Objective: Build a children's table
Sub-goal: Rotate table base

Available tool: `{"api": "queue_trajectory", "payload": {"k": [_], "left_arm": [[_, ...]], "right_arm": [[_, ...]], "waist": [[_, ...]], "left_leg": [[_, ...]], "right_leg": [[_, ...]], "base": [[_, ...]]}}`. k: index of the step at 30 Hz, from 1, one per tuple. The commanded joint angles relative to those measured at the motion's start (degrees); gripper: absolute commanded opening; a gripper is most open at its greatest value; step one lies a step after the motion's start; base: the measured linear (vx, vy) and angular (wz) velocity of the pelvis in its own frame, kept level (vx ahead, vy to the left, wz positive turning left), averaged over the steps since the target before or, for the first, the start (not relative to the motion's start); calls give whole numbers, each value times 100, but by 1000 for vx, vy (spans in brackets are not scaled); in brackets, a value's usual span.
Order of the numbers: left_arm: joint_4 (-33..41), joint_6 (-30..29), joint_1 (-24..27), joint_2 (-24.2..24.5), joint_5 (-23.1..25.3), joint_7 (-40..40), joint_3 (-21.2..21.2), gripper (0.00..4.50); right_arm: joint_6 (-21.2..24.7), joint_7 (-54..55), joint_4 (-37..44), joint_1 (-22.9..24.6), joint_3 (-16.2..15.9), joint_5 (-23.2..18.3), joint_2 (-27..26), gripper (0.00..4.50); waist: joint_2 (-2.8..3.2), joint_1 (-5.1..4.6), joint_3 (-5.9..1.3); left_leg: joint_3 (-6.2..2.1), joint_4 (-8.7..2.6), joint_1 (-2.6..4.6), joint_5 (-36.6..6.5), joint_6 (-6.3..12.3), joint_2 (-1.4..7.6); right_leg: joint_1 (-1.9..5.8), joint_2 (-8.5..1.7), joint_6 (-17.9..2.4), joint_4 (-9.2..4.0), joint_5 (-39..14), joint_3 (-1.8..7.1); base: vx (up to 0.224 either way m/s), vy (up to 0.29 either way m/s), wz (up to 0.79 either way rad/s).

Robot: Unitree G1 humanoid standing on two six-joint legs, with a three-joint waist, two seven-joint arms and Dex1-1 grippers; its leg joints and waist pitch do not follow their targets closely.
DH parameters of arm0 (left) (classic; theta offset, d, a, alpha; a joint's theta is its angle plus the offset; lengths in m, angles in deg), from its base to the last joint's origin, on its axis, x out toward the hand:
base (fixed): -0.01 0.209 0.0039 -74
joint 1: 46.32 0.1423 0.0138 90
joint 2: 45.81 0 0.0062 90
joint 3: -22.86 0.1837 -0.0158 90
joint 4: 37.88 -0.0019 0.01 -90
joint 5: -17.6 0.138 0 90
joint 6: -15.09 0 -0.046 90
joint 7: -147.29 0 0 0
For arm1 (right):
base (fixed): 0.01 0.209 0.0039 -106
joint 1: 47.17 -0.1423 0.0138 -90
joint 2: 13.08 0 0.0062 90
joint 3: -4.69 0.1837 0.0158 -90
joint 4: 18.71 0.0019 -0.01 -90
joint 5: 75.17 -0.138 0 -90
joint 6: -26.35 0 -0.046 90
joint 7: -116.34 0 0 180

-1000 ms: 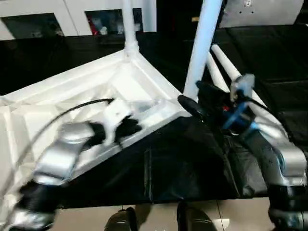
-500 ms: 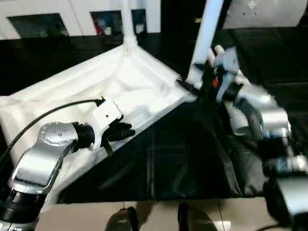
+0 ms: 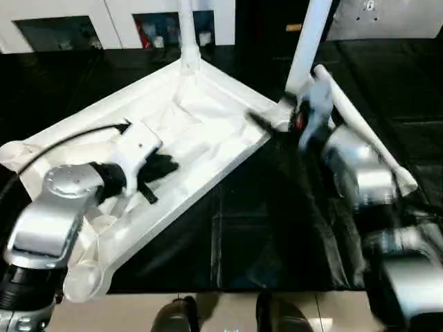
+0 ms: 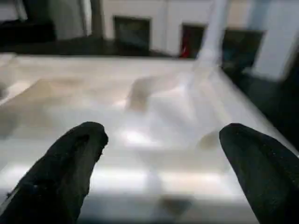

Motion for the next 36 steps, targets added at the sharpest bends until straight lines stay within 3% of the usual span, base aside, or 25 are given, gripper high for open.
{"api": "queue_trajectory", "payload": {"k": [1, 3, 5, 7, 11, 19, 26, 29, 31, 36], "left_arm": [[-21, -158, -2, 314, 343, 133, 101, 104], [-4, -287, 48, 626, 541, 95, 245, 104], [-59, -392, 35, 823, 709, 188, 290, 104], [-146, -428, 11, 940, 823, 284, 300, 104], [-458, -313, 1, 1153, 1018, 351, 523, 104], [-931, -5, 140, 1299, 1218, 58, 1158, 104], [-648, 74, 183, 1259, 683, -617, 1266, 104], [-45, 111, 153, 1195, 26, -1459, 1410, 104], [95, 133, 124, 1115, -138, -1629, 1455, 104], [168, 200, -73, 735, -377, -1813, 1606, 104]], "right_arm": [[384, -30, 624, 285, -269, 31, 15, 450], [610, -87, 1010, 586, -485, 116, 68, 450], [782, -36, 1230, 759, -504, 134, 15, 450], [907, 51, 1361, 858, -510, 136, -36, 450], [1187, 358, 1455, 931, -626, 311, -115, 450], [1635, 995, 1002, 714, -906, 879, -314, 450], [1426, 1328, 476, 430, -846, 975, -556, 450], [1248, 1538, 43, 184, -699, 1007, -711, 450], [1192, 1597, -44, 118, -655, 1018, -729, 450], [1085, 1678, -261, -84, -544, 1020, -731, 450]], "waist": [[-3, -19, -455], [-11, -39, -439], [11, -38, -416], [51, -36, -424], [44, -34, -429], [45, -22, -485], [68, -15, -505], [64, -12, -505], [54, -11, -507], [12, -90, -520]], "left_leg": [[-119, -405, 148, -1304, 488, 246], [-128, -433, 162, -1457, 384, 256], [-130, -442, 181, -1618, 288, 254], [-149, -448, 188, -1707, 198, 250], [-150, -453, 200, -1828, 122, 238], [-144, -440, 165, -1558, 94, 234], [-136, -427, 186, -1493, 55, 247], [-134, -435, 208, -1565, -14, 259], [-130, -435, 210, -1551, -21, 259], [-120, -400, 134, -1347, 81, 219]], "right_leg": [[355, -328, -1119, -363, -2243, 238], [333, -329, -1005, -388, -2443, 248], [310, -336, -948, -418, -2606, 257], [307, -341, -908, -413, -2660, 259], [287, -344, -881, -427, -2692, 258], [326, -366, -1108, -356, -2085, 287], [337, -383, -1252, -327, -1883, 290], [341, -385, -1298, -325, -1883, 299], [349, -392, -1308, -320, -1881, 302], [418, -401, -1302, -301, -1813, 298]], "base": [[0, 0, 0], [0, 0, 0], [0, 0, 0], [0, 0, 0], [0, 0, 0], [0, 0, 0], [0, 0, 0], [0, 0, 0], [0, 0, 0], [0, 0, 0]]}}
